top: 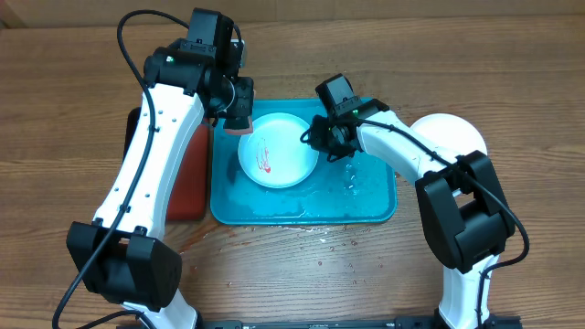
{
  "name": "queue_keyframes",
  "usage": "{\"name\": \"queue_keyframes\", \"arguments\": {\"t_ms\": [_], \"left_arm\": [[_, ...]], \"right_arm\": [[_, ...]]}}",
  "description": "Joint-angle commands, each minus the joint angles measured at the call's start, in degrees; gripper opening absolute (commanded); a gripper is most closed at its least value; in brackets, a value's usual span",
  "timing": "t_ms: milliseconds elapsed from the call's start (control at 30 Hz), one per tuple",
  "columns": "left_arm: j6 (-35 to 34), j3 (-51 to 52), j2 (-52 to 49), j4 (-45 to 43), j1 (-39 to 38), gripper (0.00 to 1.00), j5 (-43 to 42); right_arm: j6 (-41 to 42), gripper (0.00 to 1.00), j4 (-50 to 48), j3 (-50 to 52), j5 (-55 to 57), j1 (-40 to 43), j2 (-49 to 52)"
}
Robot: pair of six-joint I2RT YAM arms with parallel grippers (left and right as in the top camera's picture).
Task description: Clean dirty plates on tray and stack at the side
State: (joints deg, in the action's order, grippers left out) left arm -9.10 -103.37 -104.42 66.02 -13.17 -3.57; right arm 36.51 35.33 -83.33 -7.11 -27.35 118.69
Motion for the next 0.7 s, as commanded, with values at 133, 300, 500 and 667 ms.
{"name": "queue_keyframes", "arguments": {"t_ms": [133,300,500,667], "left_arm": [[-0.8,-0.2,-0.9,-0.3,-0.4,0.04,0.6],[-0.8,-0.2,-3.1,-0.1,-0.4,0.04,0.4],[-0.8,-0.1,-6.3,0.1,-0.4,0.04,-1.0],[-0.8,-0.1,-8.5,0.1,-0.5,0.04,-1.0]], "right_arm": [[-3.1,0.20,-1.7,1.7,1.4,0.1,1.0],[-3.1,0.17,-1.5,2.4,-1.1,0.0,1.0],[-2.6,0.08,-1.4,2.4,-1.0,0.0,1.0],[2.9,0.04,-0.1,2.6,-0.2,0.0,1.1]]}}
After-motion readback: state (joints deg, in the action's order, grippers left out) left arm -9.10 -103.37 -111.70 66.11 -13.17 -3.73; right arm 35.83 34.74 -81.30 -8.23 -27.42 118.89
